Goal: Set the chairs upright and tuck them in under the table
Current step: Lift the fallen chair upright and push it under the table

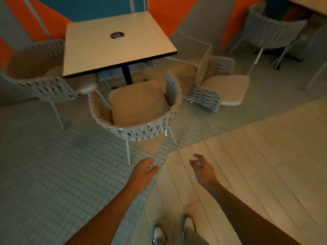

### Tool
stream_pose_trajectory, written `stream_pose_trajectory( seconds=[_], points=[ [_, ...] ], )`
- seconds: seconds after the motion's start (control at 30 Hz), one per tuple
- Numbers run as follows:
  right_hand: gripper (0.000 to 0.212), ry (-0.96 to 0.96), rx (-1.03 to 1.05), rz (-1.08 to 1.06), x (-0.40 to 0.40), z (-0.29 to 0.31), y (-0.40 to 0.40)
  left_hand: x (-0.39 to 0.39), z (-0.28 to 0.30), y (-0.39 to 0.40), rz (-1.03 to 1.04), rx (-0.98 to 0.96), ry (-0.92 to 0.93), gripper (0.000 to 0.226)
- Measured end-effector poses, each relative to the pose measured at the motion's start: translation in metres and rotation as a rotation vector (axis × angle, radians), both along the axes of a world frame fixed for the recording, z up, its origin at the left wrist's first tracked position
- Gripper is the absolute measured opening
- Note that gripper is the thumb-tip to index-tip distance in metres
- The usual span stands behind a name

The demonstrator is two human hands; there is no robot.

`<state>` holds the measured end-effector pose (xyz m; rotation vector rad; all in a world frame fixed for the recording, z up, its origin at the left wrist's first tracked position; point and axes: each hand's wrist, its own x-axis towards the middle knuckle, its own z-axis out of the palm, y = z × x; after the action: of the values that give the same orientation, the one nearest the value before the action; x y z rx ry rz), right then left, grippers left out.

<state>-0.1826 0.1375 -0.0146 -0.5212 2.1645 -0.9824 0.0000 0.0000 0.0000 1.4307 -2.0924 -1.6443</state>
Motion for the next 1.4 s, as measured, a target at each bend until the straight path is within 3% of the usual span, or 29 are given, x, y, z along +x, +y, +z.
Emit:
stream_pose_trajectory(
  seconds=[0.13, 0.3, 0.5, 0.83, 1.03, 1.07, 1.27, 1.4],
  points=[
    [0.04, -0.16, 0.022, -0.301, -0.013, -0.013, 0.05, -0.047, -0.017, 0.027, -0.033, 0.18, -0.053, 0.031],
    [0.042, -0.295, -0.025, -0.686, -0.088, -0.024, 0.104, -0.157, -0.023, 0.047, -0.127, 0.316, -0.044, 0.026],
    [0.043, -0.356, -0.13, -0.869, -0.235, -0.049, 0.117, -0.32, -0.038, 0.035, -0.175, 0.316, -0.068, 0.009],
    [0.044, -0.403, -0.171, -0.91, -0.454, -0.041, 0.092, -0.555, -0.029, -0.02, -0.053, 0.403, -0.039, 0.008],
    [0.041, -0.373, -0.183, -0.877, -0.617, -0.053, 0.029, -0.708, -0.052, -0.07, 0.004, 0.452, -0.009, 0.009],
    [0.041, -0.352, -0.157, -0.854, -0.672, -0.063, 0.004, -0.76, -0.067, -0.092, 0.032, 0.48, -0.002, 0.01],
    [0.031, -0.321, -0.136, -0.78, -0.789, -0.058, -0.053, -0.862, -0.08, -0.134, 0.107, 0.535, 0.003, 0.015],
    [0.036, -0.329, -0.115, -0.751, -0.865, -0.045, -0.09, -0.919, -0.078, -0.165, 0.215, 0.561, -0.02, 0.02]
  ],
)
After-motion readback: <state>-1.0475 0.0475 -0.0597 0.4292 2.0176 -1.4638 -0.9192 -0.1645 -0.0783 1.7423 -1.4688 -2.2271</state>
